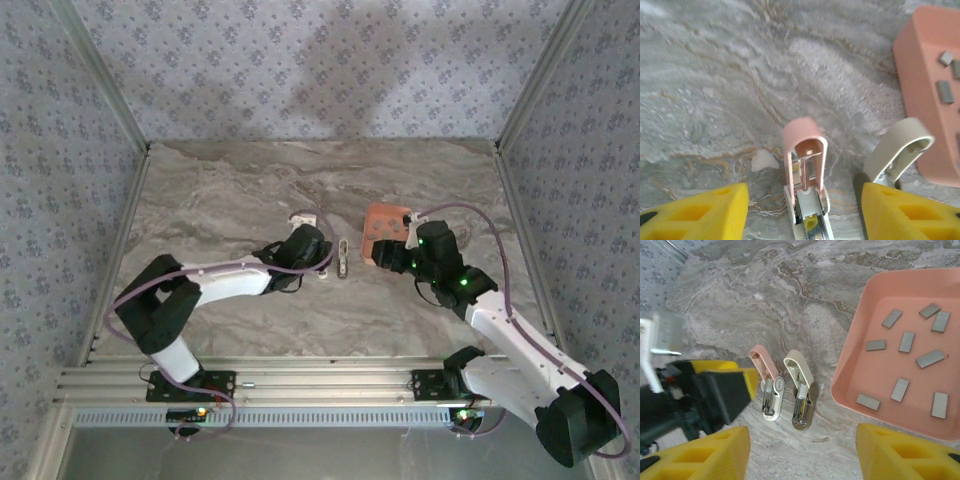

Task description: Load the staples into the stapler

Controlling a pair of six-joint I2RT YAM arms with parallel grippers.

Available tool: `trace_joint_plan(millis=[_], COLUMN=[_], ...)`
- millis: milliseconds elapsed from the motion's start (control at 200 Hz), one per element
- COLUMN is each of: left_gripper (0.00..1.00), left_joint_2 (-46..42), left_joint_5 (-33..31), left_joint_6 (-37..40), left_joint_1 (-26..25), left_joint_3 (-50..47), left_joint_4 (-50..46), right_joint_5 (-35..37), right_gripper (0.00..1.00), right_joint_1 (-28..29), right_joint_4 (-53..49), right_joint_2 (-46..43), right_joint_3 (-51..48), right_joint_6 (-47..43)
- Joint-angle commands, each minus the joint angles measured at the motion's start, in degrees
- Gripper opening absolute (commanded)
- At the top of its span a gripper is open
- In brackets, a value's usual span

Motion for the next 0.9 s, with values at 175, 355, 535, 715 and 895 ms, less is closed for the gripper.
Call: trace_joint_plan(millis=[175,355,535,715,895], left_gripper=[0.74,0.78,0.80,0.83,0.84], left_joint_2=[-10.65,-15.91,-20.81,-24.02,-26.02], left_joint_5=[-5.76,-8.11,-8.57,-8.07,-7.80], left_joint_6=[0.73,0.02,-0.59,-0.84,-1.47], left_joint_1=[-0.17,-0.11,0.52,1.96,3.77], left_joint_3=[-2.84,-4.75,-7.58,-9.46,-11.87], left_joint_4=[-6.17,-10.80,-13.77,-16.03,-15.96], right_joint_5=[-2.83,-3.95,-4.16,-6.90,-8.88], right_gripper=[0.59,0.59,0.59,0.59,0.59], right_joint_1=[-1.18,-1.81,-2.87,-4.87,-6.36], right_joint_4=[-2.91,-5.46,-7.86,-10.14,-14.43], right_joint_2=[2.20,3.13,3.54,7.47,13.57], right_joint_3=[1.39,2.35,2.40,4.64,8.57], right_joint_6=[0.87,1.22,2.75,2.64,1.41])
